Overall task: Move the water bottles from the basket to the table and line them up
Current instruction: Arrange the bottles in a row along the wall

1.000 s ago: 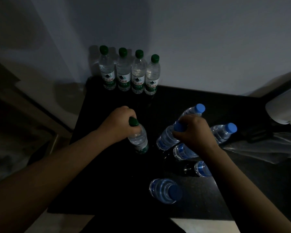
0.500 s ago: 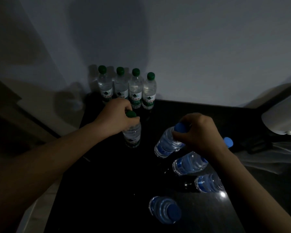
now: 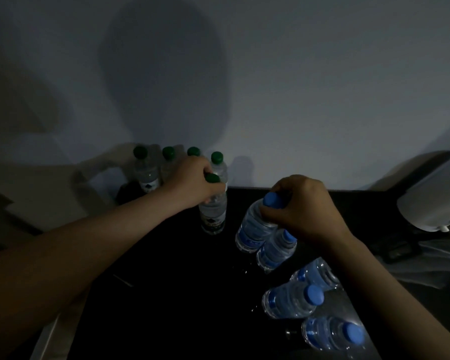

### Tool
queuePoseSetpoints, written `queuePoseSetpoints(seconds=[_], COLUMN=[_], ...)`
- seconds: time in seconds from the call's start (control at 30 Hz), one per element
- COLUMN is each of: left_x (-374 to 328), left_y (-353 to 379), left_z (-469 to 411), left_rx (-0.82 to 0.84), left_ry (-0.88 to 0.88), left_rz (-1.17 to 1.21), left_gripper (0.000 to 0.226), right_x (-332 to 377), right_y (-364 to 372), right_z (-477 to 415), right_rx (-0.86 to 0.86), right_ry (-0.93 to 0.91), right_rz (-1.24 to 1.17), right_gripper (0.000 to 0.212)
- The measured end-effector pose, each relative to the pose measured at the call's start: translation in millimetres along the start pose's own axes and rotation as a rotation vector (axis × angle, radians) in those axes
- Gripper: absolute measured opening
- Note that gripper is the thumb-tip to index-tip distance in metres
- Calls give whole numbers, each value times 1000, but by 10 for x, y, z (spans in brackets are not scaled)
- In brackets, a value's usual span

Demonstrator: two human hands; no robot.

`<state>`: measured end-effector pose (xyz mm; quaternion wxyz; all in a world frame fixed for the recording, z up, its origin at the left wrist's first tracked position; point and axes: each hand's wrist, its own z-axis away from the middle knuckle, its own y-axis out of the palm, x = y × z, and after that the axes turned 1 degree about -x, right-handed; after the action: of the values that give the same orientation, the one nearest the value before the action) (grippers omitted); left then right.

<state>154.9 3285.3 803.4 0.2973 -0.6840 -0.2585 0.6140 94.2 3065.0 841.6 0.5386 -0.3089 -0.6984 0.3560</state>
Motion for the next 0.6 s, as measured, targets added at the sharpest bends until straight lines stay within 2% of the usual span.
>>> queuePoseSetpoints(seconds=[0.27,0.6], left_x=[-102,-248], left_y=[268,546], left_z=[-433,-1008], left_rx=[29,61], left_ry=[7,-13], left_rz=[22,2], left_gripper=[30,28], right_x=[-236,-579], right_y=[-81,-93], right_z=[-235,-445], right_rx=[-47,-19], right_ry=[6,60], right_rz=[13,60], right_gripper=[17,22])
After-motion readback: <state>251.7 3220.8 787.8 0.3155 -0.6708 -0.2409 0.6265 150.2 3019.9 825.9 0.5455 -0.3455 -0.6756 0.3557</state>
